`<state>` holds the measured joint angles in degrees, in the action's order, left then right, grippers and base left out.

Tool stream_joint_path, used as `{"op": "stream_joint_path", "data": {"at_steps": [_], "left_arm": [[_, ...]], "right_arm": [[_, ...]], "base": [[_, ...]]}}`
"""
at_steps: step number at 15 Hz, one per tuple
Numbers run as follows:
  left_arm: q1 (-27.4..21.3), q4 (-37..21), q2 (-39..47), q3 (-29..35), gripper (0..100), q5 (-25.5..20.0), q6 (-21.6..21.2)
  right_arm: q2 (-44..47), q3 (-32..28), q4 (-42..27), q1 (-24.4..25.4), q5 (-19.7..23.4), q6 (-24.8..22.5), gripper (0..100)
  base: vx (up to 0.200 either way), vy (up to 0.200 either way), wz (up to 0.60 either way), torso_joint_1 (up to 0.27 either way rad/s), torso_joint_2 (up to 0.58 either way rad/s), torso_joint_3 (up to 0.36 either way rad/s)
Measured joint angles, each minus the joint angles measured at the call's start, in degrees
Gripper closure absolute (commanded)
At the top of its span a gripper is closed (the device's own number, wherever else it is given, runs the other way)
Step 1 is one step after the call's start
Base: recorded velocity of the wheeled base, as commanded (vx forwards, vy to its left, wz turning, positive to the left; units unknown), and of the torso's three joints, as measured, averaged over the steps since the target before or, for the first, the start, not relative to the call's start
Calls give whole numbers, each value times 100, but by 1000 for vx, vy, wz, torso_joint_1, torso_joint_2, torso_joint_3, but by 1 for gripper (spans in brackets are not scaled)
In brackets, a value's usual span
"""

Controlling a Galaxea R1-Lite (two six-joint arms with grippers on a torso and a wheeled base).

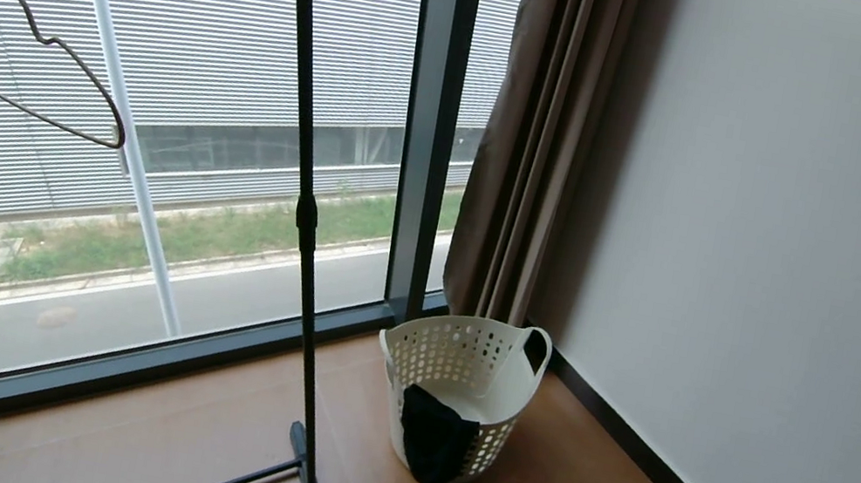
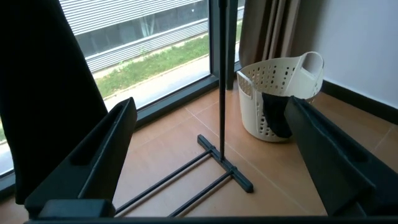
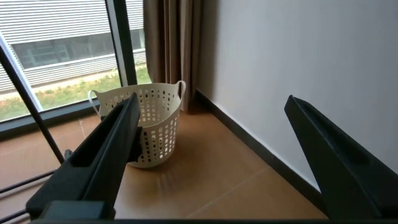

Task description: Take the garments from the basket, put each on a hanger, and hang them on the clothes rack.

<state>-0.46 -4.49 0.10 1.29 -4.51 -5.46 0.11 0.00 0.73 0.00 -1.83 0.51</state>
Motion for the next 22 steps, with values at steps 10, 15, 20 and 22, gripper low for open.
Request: {"op": "stream_joint_path", "data": {"at_steps": [10, 15, 20, 22], "left_arm": [[2, 9, 0, 2, 0, 5, 21], [2, 26, 0, -11, 0, 71, 156], [2, 17, 0, -9, 0, 55, 141], [2, 17, 0, -9, 0, 68, 144]], "right_arm": [[0, 0, 0, 2, 0, 2, 0], [0, 0, 5, 0, 2, 2, 0], [0, 0, 5, 0, 6, 2, 0], [0, 0, 5, 0, 6, 2, 0]], "base": [[80, 0, 0, 1, 0, 2], [0, 0, 0, 0, 0, 0], [0, 0, 0, 0, 3, -103], [0, 0, 0, 2, 2, -190]]}}
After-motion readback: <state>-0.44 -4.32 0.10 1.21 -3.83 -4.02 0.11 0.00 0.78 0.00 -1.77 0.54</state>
